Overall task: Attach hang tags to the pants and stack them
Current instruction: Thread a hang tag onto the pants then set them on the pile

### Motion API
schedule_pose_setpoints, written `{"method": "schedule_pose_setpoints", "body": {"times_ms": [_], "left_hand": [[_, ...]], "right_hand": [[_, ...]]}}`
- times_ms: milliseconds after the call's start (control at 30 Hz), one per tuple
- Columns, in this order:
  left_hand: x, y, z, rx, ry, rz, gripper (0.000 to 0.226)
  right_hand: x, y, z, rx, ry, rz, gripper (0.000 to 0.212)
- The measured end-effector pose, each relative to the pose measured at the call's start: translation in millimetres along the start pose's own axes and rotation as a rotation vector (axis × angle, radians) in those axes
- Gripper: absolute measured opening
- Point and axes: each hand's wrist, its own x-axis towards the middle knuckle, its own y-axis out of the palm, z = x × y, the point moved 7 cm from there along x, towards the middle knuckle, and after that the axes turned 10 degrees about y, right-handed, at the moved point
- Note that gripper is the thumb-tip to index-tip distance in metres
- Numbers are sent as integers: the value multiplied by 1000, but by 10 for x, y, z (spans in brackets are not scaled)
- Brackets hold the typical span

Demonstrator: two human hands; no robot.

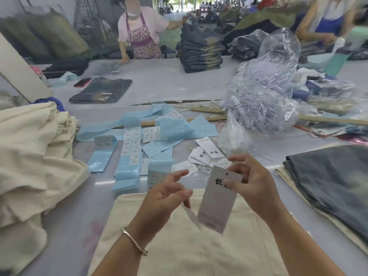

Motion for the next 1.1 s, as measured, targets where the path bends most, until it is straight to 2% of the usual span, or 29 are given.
{"method": "schedule_pose_setpoints", "body": {"times_ms": [133, 233, 300, 367, 467, 533, 633, 800, 867, 967, 1033, 1100], "left_hand": [[-191, 282, -57, -13, -84, 141, 24], [-330, 476, -102, -60, -74, 224, 30], [-397, 552, -91, -76, -76, 218, 34], [-436, 572, -61, -116, -95, 157, 34], [-491, 572, 1, -208, -140, 103, 34], [-514, 545, 45, -171, -136, 69, 35], [-543, 594, 34, -194, -73, 13, 34], [-549, 704, -59, -221, 53, 53, 14], [-551, 701, -89, -134, 111, 74, 19], [-559, 724, -212, 28, 257, 84, 13], [-564, 739, -272, 147, 349, 58, 6], [-583, 755, -312, 218, 398, 21, 11]], "right_hand": [[-253, 43, 149, 227, 16, 136, 43], [-442, 32, 199, 303, 7, 59, 43], [-569, 68, 108, 422, 91, 56, 49], [-734, 171, -87, 476, 261, 113, 50], [-969, 220, -318, 347, 390, 137, 18], [-1014, 88, -440, 350, 404, 5, 7], [-1019, -53, -531, 430, 440, -142, 7], [-981, -12, -625, 510, 540, -166, 7], [-951, -52, -640, 479, 533, -185, 7], [-930, -98, -643, 440, 508, -212, 7], [-926, -104, -659, 437, 511, -214, 8], [-923, -108, -695, 442, 534, -218, 8]]}}
